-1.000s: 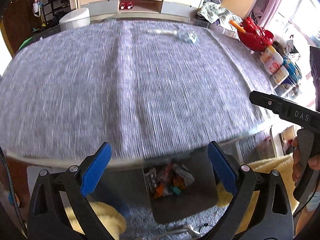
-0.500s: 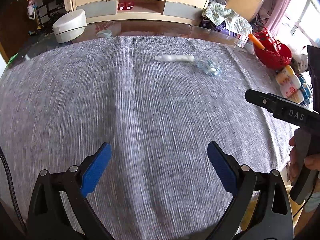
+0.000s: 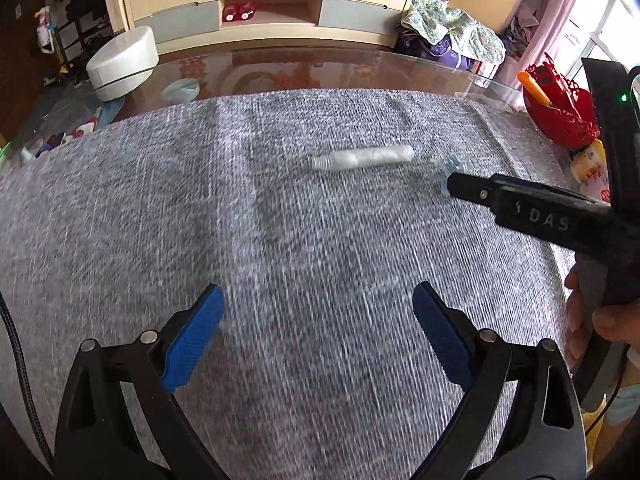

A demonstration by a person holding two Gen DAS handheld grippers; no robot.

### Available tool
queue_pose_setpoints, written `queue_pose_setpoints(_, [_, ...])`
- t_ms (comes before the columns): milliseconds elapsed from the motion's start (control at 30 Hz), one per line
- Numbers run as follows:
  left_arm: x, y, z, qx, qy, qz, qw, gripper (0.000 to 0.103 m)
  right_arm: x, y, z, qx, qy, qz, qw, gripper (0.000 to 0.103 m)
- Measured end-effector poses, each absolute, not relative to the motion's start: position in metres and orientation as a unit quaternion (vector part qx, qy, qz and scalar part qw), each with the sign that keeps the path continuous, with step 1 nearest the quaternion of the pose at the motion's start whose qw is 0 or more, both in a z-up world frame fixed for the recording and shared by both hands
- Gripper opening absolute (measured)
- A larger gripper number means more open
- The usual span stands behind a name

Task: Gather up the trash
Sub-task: 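Grasp the white tube with the left tool while the right tool grasps the blue-white wrapper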

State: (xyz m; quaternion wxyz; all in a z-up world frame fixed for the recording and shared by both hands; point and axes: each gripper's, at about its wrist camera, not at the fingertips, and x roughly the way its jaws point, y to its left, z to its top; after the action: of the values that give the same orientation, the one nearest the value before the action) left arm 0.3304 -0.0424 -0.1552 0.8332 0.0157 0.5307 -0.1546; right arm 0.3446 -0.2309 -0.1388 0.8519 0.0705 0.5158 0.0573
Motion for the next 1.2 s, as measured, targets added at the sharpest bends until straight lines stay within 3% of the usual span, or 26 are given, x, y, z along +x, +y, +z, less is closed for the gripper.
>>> queue_pose_setpoints(100, [0.343,-0.046,-0.157,0.017,0.529,-0.157,0.833,0.088,0.349,-0.230,-0.145,0.067,0.519,0.057,0.850,0.051])
queue_pose_setpoints(167, [0.353,-0.049,-0.159,0.019,0.527,-0.160,0.834,0.087,0.349,-0.231,-0.144,0.060,0.512,0.050,0.855,0.028])
queue_pose_setpoints(233, [0.361,-0.051,-0.161,0.021,0.526,-0.161,0.835,0.086,0.352,-0.234,-0.145,0.065,0.511,0.053,0.856,0.020])
queue_pose_setpoints(633, [0.400,-0.072,-0.169,0.018,0.517,-0.195,0.833,0.073,0.366,-0.254,-0.144,0.103,0.517,0.069,0.847,0.018])
queue_pose_setpoints(833, [0.404,-0.089,-0.168,0.043,0.508,-0.211,0.834,0.058,0.368,-0.261,-0.142,0.101,0.517,0.055,0.848,0.018])
queue_pose_setpoints(1000, [0.402,-0.095,-0.167,0.059,0.509,-0.214,0.831,0.027,0.366,-0.264,-0.143,0.102,0.518,0.052,0.847,0.018])
queue_pose_setpoints(1067, [0.399,-0.099,-0.167,0.070,0.509,-0.214,0.831,0.022,0.365,-0.264,-0.144,0.102,0.519,0.053,0.847,0.018])
queue_pose_setpoints(1200, [0.391,-0.107,-0.167,0.075,0.510,-0.226,0.827,0.022,0.361,-0.263,-0.143,0.096,0.520,0.055,0.847,0.018])
